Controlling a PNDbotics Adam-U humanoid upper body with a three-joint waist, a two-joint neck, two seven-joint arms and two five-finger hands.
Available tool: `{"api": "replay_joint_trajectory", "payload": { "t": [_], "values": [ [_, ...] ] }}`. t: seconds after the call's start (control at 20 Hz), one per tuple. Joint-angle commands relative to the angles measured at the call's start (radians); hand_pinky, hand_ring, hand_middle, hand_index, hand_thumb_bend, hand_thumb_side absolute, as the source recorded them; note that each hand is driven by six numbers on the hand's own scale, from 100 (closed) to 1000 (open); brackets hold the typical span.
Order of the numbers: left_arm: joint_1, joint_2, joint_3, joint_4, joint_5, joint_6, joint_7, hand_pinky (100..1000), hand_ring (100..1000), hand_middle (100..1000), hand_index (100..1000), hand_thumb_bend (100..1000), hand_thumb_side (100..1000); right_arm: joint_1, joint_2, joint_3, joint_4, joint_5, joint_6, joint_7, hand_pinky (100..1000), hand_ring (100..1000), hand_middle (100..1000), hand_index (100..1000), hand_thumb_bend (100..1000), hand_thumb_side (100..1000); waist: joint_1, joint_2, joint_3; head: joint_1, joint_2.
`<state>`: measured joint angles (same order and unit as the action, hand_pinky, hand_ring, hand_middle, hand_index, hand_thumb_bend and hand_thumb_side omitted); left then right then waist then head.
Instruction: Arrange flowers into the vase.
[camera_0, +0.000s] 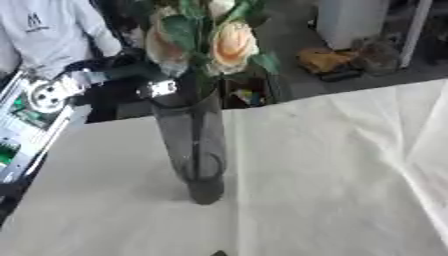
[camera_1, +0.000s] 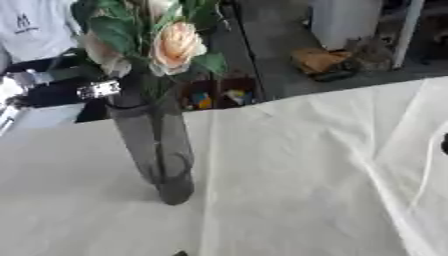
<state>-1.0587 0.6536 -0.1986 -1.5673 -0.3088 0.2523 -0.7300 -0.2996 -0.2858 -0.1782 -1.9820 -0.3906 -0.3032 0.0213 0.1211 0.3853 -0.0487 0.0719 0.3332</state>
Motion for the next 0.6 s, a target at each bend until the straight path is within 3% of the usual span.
{"api": "replay_joint_trajectory", "payload": {
  "t": [0.05, 0.6],
  "values": [
    [-0.010, 0.045, 0.021, -0.004, -0.001, -0.002, -0.006, 915, 955, 1000, 1000, 447, 1000, -0.009, -0.017, -0.005, -0.018, -0.004, 0.002, -0.001, 894, 801, 319, 902, 100, 923, -0.005, -0.023, 0.002, -0.001, -0.001],
    [0.013, 0.072, 0.035, -0.011, 0.002, -0.004, -0.007, 918, 957, 1000, 1000, 439, 1000, -0.007, -0.019, -0.007, -0.018, -0.005, -0.001, -0.005, 893, 801, 320, 902, 100, 923, -0.009, -0.027, 0.005, -0.002, -0.001]
  ]
}}
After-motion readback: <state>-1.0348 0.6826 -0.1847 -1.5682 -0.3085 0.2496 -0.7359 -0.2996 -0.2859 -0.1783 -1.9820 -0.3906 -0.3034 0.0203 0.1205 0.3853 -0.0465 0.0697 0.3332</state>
